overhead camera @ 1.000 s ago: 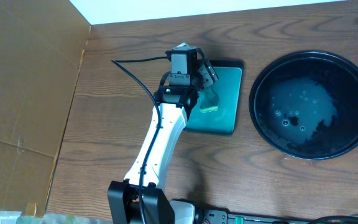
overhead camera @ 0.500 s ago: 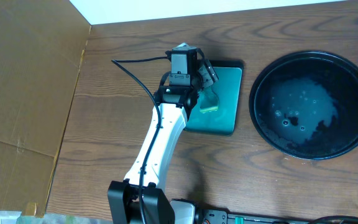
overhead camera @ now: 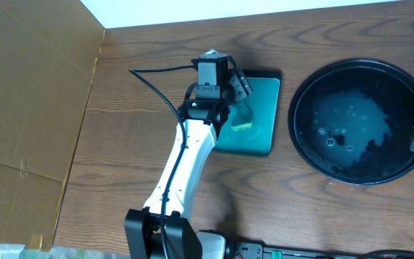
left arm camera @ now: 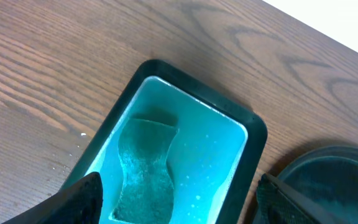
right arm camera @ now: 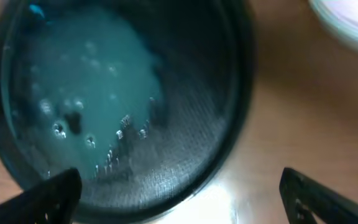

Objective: Clean dirty plates on tray and stack at the side

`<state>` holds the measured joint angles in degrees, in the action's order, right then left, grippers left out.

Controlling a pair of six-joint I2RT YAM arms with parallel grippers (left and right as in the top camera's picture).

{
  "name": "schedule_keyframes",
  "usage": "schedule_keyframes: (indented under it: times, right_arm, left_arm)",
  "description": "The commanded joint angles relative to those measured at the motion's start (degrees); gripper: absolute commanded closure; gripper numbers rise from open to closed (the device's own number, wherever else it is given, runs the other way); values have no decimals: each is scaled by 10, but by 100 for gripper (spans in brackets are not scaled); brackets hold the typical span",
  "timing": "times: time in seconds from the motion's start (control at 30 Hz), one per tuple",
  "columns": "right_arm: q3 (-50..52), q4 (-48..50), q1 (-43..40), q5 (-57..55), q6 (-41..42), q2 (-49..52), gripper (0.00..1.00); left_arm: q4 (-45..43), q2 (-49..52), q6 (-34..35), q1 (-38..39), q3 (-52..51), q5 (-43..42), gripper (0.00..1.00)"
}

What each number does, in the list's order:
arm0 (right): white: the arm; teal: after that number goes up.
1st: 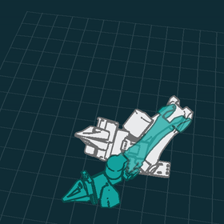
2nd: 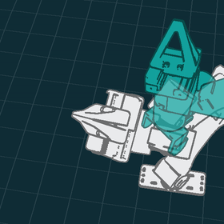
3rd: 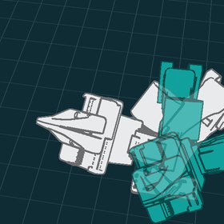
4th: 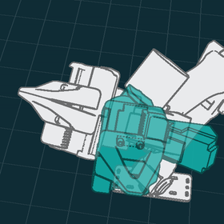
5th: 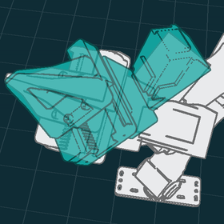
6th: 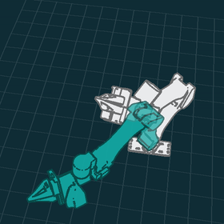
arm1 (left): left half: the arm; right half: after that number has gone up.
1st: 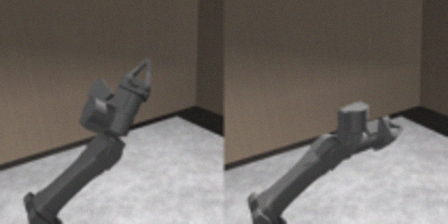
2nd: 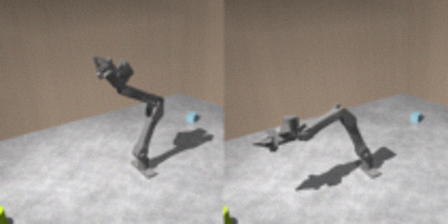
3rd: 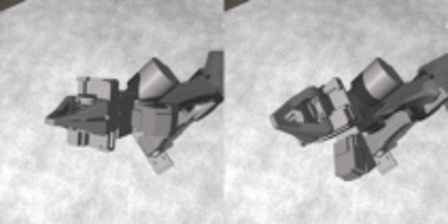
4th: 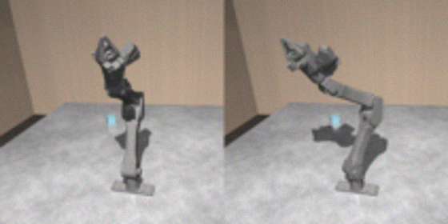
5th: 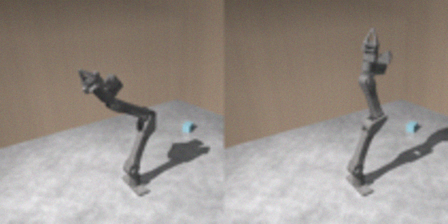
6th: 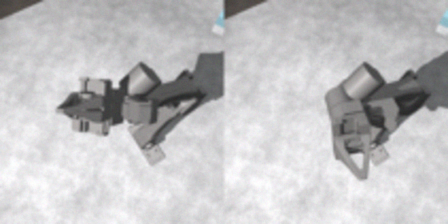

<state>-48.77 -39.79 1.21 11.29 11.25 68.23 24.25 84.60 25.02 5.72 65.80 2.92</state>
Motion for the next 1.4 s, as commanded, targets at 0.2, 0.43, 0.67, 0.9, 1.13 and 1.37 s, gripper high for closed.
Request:
schedule_keyframes:
  times: [0.2,0.43,0.67,0.9,1.13,1.37]
  right_arm:
    - [292,361,7,84,-101,-256,1]
    - [405,470,7,82,-101,-383,1]
    - [468,473,7,76,-100,-525,1]
    - [485,444,8,20,-81,-605,1]
    - [485,380,8,-52,-81,-673,1]
    - [485,357,3,-70,-105,-679,1]
  left_arm:
    - [2,1,-8,0,-3,1,20]
    - [2,1,-8,0,-3,1,20]
    - [2,1,-8,0,-3,1,20]
    - [2,1,-8,0,-3,1,20]
    - [2,1,-8,0,-3,1,20]
    - [2,1,-8,0,-3,1,20]
